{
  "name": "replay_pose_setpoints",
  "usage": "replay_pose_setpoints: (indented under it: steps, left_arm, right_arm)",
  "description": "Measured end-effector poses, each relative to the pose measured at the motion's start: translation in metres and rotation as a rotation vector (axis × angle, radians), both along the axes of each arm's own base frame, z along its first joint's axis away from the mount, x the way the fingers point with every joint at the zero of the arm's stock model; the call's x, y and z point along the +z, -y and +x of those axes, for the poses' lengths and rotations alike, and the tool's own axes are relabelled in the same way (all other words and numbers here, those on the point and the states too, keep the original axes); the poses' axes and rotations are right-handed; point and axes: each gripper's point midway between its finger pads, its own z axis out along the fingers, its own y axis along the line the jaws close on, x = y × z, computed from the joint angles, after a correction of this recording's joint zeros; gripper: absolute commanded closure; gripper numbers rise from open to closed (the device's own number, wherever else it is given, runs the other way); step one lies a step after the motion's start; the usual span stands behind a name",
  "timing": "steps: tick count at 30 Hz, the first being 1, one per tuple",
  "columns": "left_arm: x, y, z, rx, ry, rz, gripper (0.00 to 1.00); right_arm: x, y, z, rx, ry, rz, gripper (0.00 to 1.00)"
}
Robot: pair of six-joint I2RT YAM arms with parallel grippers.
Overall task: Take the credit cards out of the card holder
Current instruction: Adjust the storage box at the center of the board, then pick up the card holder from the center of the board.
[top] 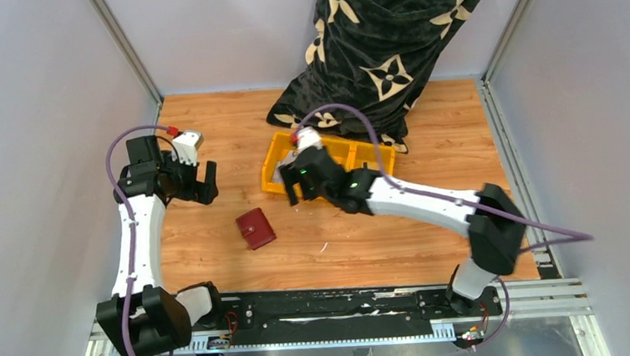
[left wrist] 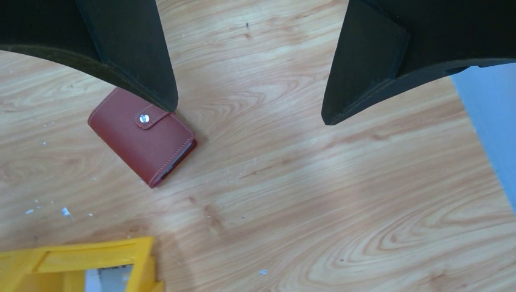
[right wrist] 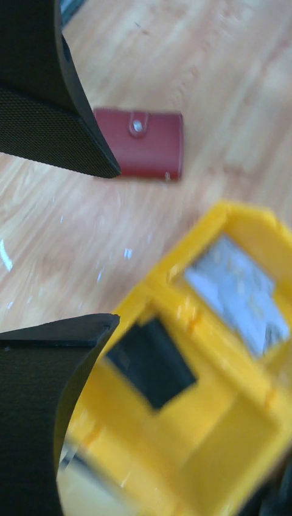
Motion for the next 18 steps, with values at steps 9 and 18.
replay_pose_setpoints:
  steps: [9,18]
  left_arm:
    - [0.006,-0.012,0.000,0.061,0.014,0.010,0.00]
    - [0.010,-0.012,-0.003,0.062,0.028,0.013,0.00]
  right_arm:
    - [-0.068,-0.145,-0.052,0.319,-0.096,-0.104,0.09]
    - [-0.124,-0.155,-0.060,0.352,-0.123,-0.222,0.07]
